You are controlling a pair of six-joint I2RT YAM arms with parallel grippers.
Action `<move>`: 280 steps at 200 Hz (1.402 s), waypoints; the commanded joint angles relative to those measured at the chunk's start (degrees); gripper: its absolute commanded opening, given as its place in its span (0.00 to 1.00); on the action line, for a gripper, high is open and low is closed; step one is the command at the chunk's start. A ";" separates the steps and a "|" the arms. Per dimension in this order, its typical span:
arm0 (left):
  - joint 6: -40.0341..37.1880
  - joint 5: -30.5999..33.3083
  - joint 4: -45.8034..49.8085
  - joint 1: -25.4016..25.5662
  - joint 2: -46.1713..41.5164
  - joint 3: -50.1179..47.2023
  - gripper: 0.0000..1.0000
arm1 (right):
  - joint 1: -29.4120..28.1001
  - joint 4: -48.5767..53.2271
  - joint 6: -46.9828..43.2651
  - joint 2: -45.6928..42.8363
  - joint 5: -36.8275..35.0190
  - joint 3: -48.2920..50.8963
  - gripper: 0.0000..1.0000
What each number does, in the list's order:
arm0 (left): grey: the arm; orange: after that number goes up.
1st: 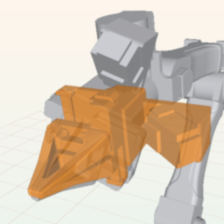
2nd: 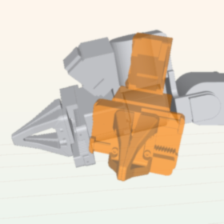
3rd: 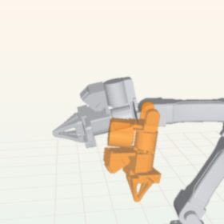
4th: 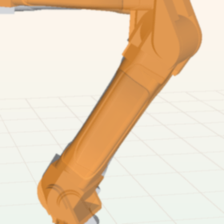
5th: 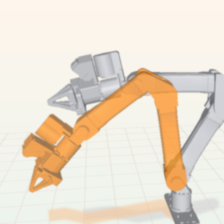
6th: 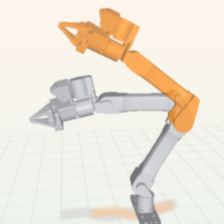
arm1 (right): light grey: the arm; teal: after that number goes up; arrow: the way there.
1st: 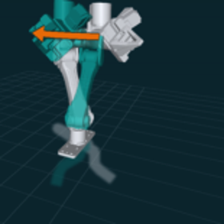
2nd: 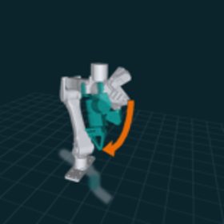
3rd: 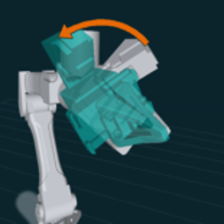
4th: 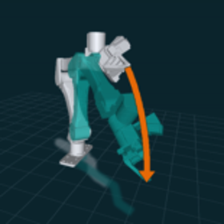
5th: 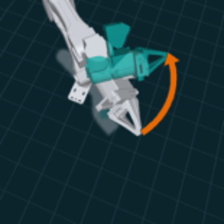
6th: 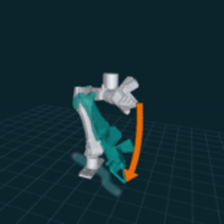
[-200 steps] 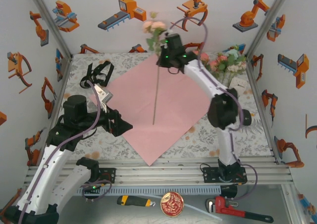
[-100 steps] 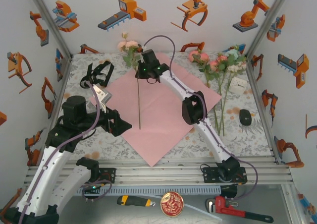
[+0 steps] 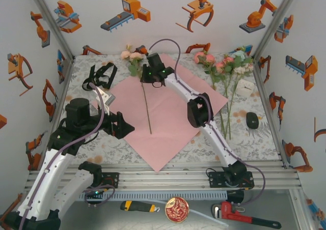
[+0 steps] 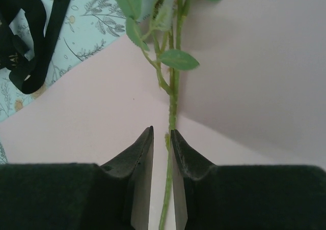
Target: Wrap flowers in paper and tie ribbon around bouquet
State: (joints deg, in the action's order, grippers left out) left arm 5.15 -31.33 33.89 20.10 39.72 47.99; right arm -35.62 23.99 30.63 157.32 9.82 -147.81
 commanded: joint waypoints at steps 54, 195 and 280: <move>-1.17 -3.80 -0.46 -0.24 0.17 1.45 0.97 | 4.62 2.31 -10.18 -37.05 -8.00 31.70 0.29; -1.36 -9.07 -3.00 -0.16 -1.06 0.14 0.97 | 42.30 -3.97 -7.78 -53.45 -10.82 65.33 0.47; -2.06 -7.47 -2.34 -0.36 0.46 0.43 0.97 | 43.77 3.08 -6.20 -29.00 -14.06 41.93 0.38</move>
State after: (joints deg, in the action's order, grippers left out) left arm 5.02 -38.70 32.08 20.10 40.36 47.99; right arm 7.81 23.73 23.14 125.12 -2.55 -100.03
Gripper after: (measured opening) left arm 0.973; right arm 0.401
